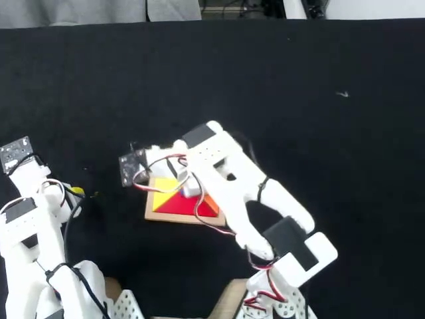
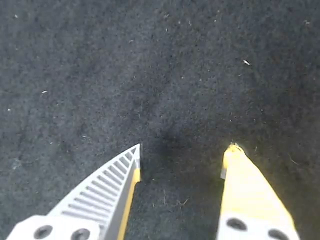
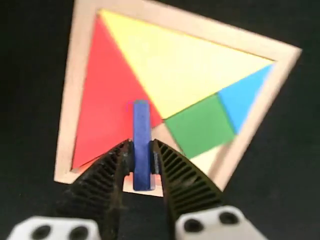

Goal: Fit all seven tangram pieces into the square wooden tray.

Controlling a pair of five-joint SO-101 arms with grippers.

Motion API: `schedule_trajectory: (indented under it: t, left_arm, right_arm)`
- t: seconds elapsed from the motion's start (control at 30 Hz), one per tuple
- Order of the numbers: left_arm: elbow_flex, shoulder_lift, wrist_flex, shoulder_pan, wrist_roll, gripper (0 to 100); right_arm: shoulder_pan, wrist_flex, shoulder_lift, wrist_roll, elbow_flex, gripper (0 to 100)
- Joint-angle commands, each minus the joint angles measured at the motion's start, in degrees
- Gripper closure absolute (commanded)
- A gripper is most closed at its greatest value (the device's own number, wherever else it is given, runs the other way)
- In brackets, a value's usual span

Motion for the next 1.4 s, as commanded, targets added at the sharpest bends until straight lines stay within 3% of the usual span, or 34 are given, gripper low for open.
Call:
schedule_trajectory:
  t: [0.0,0.23,0.57,0.67,0.97,1.37]
  left_arm:
    - [-0.22,-1.23,-0.18,-0.04,0.18,74]
    - [-0.22,-1.23,-0.18,-0.04,0.18,74]
    - [-0.22,-1.23,-0.18,-0.04,0.18,74]
    - [-0.22,-1.23,-0.18,-0.04,0.18,74]
    - [-0.22,-1.23,-0.18,-0.04,0.18,74]
    - [-0.31,-1.23,-0.18,0.04,0.18,74]
  right_arm:
    - [1.49,-0.18,-0.84,-5.10,-5.67,98.7]
    - [7.74,3.08,-0.84,-24.70,-17.71,98.7]
    - [17.14,17.23,-0.40,-43.16,-28.18,98.7]
    - [16.97,14.07,-0.31,-44.22,-22.90,98.7]
    - [12.66,-10.02,-0.31,-44.57,-0.92,98.7]
    - [10.90,-15.74,3.30,-44.13,1.27,98.7]
